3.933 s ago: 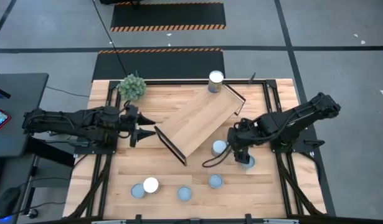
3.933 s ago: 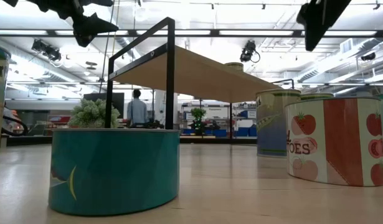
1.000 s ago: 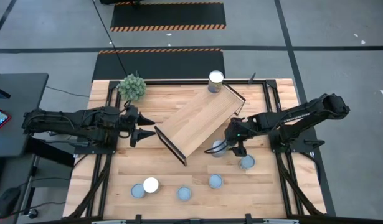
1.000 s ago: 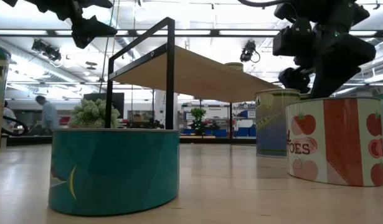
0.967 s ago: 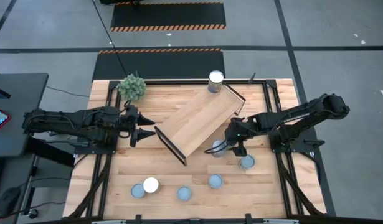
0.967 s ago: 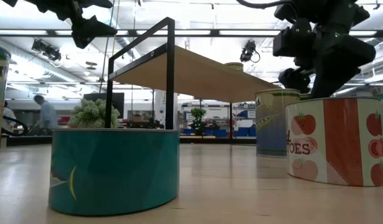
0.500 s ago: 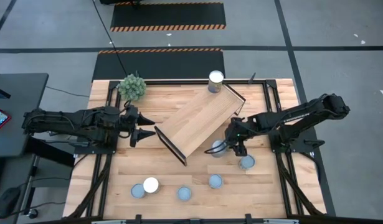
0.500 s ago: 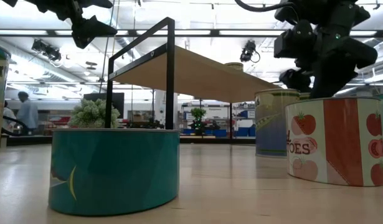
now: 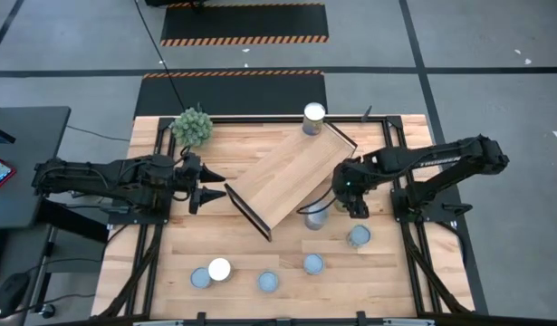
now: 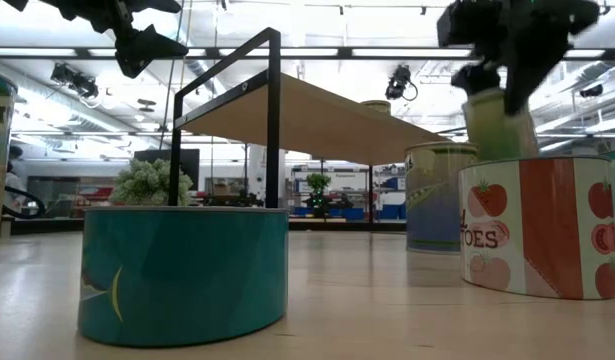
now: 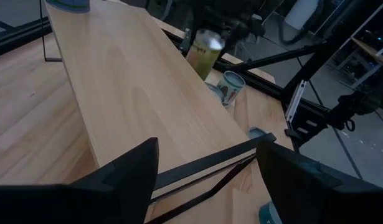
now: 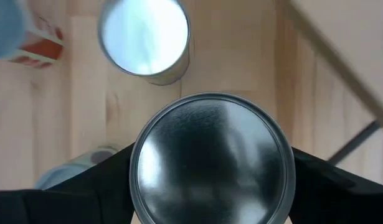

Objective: Pick and place cans onto a shelf
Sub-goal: Put the canned oranges on the shelf

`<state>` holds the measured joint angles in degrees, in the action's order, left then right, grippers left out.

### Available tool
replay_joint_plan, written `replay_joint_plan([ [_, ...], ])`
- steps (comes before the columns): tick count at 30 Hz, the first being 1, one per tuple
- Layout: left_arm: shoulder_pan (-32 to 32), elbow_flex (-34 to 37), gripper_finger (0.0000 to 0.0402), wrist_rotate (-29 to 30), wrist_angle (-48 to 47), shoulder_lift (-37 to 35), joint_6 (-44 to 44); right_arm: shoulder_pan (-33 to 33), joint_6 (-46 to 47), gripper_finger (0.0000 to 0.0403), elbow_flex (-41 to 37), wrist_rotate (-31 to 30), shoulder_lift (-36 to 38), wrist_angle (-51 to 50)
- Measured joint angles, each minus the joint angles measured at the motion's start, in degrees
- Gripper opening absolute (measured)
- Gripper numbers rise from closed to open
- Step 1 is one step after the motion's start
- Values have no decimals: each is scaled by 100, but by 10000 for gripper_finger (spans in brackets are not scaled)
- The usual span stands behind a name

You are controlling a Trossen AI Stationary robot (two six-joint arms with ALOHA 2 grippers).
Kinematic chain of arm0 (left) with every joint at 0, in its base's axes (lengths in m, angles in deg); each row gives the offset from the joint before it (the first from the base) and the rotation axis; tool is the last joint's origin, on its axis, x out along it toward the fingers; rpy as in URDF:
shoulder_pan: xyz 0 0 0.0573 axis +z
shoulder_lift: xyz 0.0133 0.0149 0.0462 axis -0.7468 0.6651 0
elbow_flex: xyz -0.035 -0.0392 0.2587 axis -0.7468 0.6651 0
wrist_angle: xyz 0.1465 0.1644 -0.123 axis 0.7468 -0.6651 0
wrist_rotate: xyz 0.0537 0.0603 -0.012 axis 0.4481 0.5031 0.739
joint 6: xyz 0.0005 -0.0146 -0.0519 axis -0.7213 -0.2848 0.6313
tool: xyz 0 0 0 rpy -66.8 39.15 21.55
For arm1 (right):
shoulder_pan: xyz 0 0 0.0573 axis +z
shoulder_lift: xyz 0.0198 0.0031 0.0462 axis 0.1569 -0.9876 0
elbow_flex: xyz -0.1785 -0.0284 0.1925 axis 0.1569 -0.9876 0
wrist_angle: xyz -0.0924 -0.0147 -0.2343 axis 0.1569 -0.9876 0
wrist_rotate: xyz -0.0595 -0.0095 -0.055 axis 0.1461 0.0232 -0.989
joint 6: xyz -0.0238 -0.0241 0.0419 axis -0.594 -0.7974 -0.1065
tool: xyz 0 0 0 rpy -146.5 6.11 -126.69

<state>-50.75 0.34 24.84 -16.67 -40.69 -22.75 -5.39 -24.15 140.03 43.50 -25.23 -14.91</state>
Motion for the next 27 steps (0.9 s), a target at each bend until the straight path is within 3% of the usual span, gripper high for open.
replay_joint_plan([
  [14, 194, -2, 275, 33, 555, 2, -3, -590, -195, 320, 1887, -236, 4, -1186],
  [21, 616, -2, 275, -59, 641, 2, -9, -1434, -915, 320, 2356, -250, 1, -1165],
  [27, 791, -2, 275, -122, 760, 0, -10, -2296, -1673, 320, 2388, 204, -56, -811],
])
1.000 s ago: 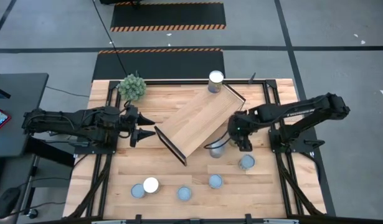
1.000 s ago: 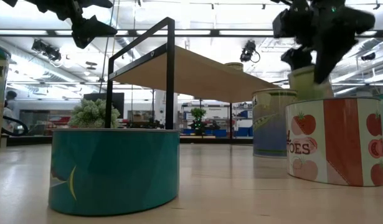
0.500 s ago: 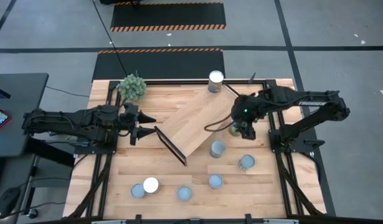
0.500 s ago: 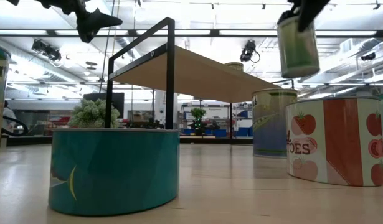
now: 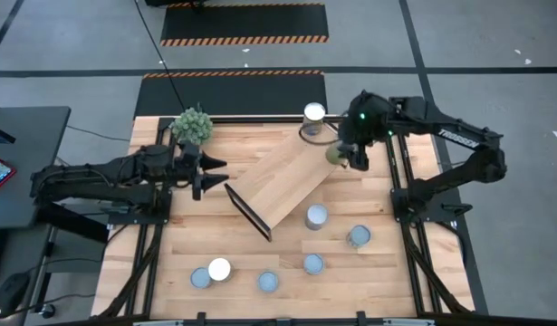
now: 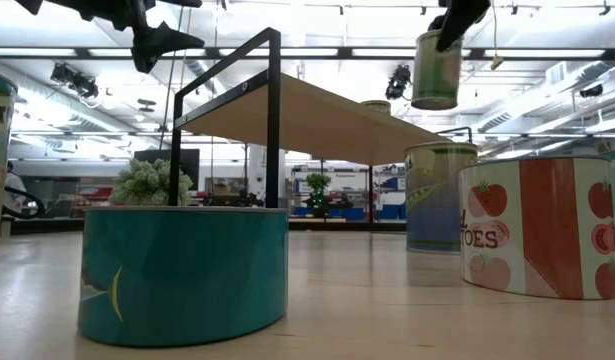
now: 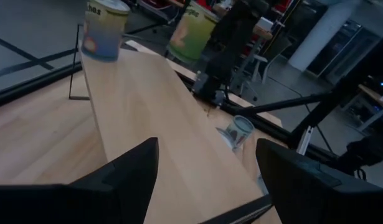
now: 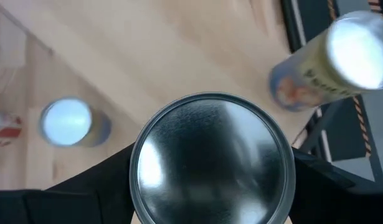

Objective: Pick and place cans onto a shelf
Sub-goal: Put the canned oranges on the shelf

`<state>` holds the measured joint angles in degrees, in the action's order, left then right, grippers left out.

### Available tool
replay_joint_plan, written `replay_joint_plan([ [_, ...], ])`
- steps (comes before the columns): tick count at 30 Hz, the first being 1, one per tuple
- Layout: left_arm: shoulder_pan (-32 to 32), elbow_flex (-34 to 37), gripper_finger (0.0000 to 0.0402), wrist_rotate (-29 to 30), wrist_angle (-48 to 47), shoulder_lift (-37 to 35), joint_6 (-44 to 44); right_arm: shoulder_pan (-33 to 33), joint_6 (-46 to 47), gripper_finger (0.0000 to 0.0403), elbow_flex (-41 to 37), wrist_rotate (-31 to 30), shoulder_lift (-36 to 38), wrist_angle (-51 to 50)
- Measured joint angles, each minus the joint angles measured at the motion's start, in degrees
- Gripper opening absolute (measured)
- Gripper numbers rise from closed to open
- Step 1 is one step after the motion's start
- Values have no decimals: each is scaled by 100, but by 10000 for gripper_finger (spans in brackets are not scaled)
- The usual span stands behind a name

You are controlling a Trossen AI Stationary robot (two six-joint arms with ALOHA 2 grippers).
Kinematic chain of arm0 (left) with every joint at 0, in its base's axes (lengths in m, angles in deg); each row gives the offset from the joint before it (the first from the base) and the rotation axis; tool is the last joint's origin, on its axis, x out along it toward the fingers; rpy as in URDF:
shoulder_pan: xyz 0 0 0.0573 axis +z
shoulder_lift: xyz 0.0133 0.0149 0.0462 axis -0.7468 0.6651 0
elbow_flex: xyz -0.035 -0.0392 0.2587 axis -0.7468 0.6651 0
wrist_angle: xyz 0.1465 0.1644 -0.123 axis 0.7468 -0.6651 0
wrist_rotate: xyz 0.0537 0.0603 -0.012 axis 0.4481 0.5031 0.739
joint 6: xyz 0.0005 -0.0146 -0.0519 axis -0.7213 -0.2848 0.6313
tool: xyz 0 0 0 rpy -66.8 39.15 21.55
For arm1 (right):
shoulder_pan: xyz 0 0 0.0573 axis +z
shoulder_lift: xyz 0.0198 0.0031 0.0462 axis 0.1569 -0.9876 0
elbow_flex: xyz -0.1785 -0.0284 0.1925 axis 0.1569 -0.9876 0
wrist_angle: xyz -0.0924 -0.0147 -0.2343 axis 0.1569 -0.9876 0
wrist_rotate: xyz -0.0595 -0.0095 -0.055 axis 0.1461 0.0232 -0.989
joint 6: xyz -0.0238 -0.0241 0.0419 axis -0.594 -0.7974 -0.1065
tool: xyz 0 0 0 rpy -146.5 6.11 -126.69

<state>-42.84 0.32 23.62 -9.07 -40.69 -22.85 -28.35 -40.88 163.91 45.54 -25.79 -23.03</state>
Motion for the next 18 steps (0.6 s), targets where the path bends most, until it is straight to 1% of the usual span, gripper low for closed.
replay_joint_plan([
  [5, 87, 0, 275, 0, 70, 2, -5, -561, -668, 320, 0, 375, -336, 43],
  [8, 112, 0, 275, -2, 70, 0, -3, -792, -1052, 320, -6, 416, -566, 162],
  [10, 112, 0, 275, 0, 70, 2, 1, -947, -1160, 320, -4, 426, -653, 251],
  [18, 112, 0, 275, -2, 70, 2, 6, -1528, -1564, 320, -4, 824, -743, 384],
])
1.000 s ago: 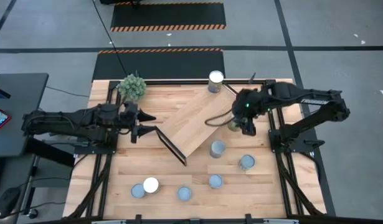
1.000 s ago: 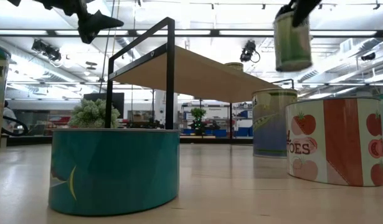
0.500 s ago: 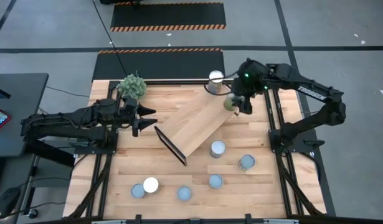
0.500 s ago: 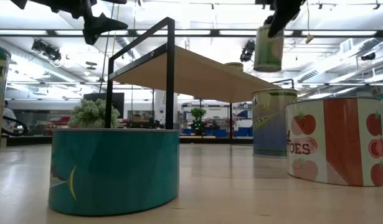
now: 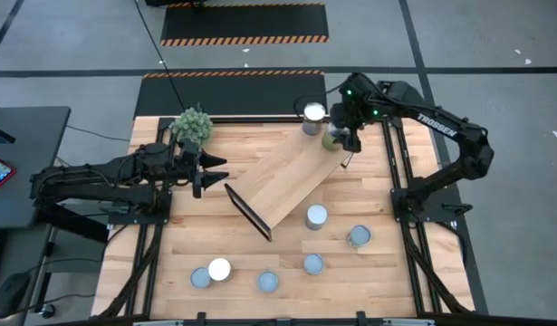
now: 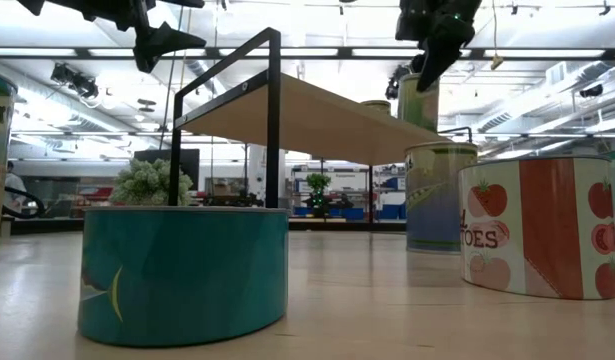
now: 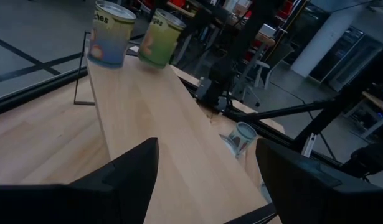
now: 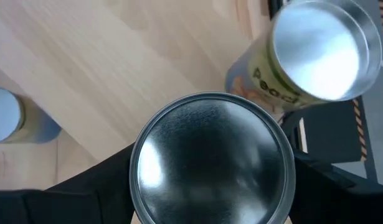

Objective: Pick and place cans onto a shelf
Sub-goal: Put the canned oranges on the shelf

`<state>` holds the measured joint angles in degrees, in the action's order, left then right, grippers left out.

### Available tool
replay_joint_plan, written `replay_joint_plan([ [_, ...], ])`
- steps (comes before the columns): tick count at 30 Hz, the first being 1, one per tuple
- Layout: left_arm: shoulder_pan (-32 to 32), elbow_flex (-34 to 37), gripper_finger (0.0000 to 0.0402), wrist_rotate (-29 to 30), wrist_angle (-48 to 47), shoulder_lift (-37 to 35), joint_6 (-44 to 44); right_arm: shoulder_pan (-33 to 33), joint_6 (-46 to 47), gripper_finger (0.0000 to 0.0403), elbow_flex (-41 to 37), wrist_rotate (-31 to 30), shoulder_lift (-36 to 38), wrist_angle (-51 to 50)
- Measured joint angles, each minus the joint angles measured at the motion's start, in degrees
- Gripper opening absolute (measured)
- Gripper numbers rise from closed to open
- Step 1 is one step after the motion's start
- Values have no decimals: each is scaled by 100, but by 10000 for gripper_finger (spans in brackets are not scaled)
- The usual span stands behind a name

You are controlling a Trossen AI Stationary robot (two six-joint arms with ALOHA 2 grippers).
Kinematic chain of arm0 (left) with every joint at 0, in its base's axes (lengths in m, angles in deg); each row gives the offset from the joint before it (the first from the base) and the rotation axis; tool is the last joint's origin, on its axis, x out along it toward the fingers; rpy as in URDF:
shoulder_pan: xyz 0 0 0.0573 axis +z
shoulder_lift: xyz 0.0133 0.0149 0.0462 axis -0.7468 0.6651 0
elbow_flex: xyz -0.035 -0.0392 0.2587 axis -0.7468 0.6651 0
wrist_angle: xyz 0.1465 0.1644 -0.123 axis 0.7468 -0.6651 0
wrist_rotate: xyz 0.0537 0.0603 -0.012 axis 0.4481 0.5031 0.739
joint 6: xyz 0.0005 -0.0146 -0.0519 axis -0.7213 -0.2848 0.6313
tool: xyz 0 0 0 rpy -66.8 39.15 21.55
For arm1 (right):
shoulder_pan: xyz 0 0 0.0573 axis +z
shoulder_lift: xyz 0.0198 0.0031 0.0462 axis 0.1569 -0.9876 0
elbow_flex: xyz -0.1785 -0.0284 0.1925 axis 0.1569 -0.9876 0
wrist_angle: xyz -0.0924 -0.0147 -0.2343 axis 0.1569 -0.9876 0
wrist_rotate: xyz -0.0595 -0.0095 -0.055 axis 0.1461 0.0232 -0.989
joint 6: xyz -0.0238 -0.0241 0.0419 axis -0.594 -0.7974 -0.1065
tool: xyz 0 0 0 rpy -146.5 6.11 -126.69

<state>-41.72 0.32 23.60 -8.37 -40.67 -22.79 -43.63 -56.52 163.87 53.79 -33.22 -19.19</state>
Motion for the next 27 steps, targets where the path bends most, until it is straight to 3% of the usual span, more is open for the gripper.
replay_joint_plan([
  [18, 0, 0, 275, -1, 17, 0, 1, -152, -233, 325, -2, 309, -287, -260],
  [27, 0, 0, 275, -2, 20, 0, -2, -102, -209, 360, -2, 175, -287, -287],
])
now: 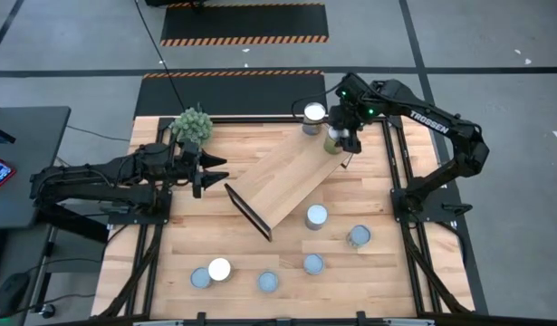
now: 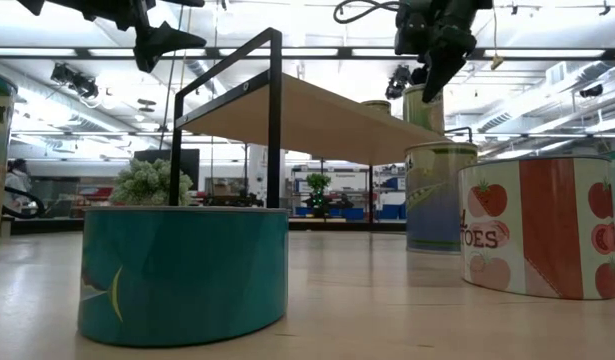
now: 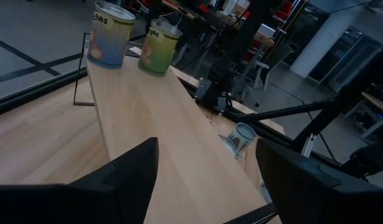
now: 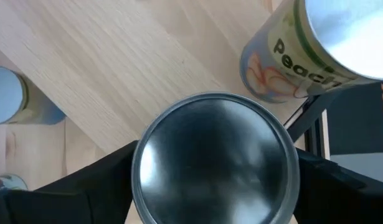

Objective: Pick and place cans onto a shelf
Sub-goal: Put the canned oranges on the shelf

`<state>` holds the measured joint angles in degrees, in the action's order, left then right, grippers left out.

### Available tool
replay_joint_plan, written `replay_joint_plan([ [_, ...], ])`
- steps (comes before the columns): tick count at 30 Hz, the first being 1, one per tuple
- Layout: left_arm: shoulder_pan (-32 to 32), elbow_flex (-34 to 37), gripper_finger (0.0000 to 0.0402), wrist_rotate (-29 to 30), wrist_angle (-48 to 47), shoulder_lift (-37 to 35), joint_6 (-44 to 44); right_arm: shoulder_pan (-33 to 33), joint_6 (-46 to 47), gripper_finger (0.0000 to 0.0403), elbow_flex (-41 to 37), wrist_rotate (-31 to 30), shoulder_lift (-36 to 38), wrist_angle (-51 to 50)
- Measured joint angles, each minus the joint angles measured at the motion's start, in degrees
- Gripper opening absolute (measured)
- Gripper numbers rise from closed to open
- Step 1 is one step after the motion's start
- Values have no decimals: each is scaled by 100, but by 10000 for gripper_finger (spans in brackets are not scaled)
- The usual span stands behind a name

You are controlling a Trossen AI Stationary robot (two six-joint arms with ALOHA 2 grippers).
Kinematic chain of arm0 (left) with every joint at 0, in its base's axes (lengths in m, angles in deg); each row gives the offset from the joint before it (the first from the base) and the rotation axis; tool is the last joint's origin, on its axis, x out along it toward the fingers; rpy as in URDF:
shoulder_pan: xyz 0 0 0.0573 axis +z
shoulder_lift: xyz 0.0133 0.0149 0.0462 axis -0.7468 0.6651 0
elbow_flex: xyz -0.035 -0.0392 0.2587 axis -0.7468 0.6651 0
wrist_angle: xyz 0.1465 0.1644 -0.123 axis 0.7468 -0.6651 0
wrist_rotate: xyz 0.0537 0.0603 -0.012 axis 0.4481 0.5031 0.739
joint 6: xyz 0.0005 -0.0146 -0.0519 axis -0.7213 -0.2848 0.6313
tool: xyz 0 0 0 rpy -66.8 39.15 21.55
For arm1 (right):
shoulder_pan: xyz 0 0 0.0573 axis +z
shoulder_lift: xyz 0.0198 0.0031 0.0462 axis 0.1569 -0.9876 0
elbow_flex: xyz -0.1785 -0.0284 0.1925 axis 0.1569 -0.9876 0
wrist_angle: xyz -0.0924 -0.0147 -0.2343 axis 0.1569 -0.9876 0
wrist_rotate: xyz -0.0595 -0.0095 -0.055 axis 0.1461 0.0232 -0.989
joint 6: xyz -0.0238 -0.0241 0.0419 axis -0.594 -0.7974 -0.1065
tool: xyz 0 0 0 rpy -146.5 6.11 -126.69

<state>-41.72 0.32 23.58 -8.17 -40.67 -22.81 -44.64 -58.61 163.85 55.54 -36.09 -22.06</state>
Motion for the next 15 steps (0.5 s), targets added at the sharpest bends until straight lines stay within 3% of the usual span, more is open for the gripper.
replay_joint_plan([
  [7, 0, 0, 275, -4, 0, 0, -2, 130, 45, 392, 0, -280, 42, -87],
  [15, -2, 0, 275, -87, 2, 0, -127, 361, 431, 398, 0, -624, 403, -222],
])
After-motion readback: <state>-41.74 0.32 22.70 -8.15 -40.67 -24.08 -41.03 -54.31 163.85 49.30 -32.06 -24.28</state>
